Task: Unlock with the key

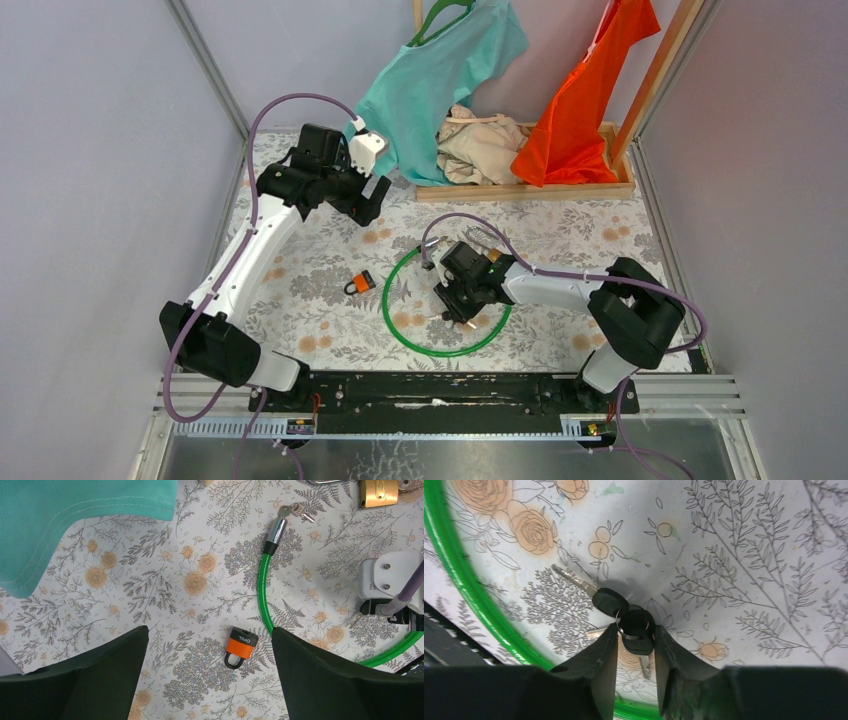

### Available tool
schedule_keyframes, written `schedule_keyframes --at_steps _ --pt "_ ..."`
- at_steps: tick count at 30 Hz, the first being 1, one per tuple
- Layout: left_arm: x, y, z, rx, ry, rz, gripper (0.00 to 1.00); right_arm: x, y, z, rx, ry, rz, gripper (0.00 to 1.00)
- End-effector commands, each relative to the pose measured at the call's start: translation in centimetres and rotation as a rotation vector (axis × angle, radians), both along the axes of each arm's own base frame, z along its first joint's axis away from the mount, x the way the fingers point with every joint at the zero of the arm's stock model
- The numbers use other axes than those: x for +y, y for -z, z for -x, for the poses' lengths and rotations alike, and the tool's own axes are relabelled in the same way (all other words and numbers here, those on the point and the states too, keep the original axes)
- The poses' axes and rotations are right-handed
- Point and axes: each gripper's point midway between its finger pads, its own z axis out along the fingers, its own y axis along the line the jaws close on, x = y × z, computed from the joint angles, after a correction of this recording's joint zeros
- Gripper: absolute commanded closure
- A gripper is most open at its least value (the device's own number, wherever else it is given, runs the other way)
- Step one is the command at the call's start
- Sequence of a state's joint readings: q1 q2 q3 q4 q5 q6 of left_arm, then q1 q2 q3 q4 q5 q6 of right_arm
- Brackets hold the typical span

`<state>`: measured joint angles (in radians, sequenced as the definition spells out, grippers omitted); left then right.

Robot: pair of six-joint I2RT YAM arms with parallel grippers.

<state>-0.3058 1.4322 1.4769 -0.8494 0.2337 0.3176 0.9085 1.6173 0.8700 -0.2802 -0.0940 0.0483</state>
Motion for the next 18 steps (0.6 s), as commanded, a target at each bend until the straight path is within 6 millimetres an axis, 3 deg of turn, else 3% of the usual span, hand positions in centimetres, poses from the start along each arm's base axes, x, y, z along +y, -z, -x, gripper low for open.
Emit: schedule_keyframes --at_steps 1,7,10,18 --pt "0.2 -1.7 -0.1 -0.045 0.007 0.012 0.0 -0.4 0.3 2.2 0.098 -0.001 -0.005 0.74" --pt "0.1 -1.8 0.0 -0.045 0.009 0.016 0.0 -0.3 0.5 2.0 0.095 0.027 -0.009 0.85" --pt "0.0 -1.4 0.3 -0.032 0.023 0.018 0.0 0.3 -0.2 1.7 0.072 0.025 -0.043 1.0" --pt "-2.2 0.7 3.4 0.072 0.182 0.103 0.01 1.9 -3.8 1.1 -0.025 -0.031 -0.201 1.0"
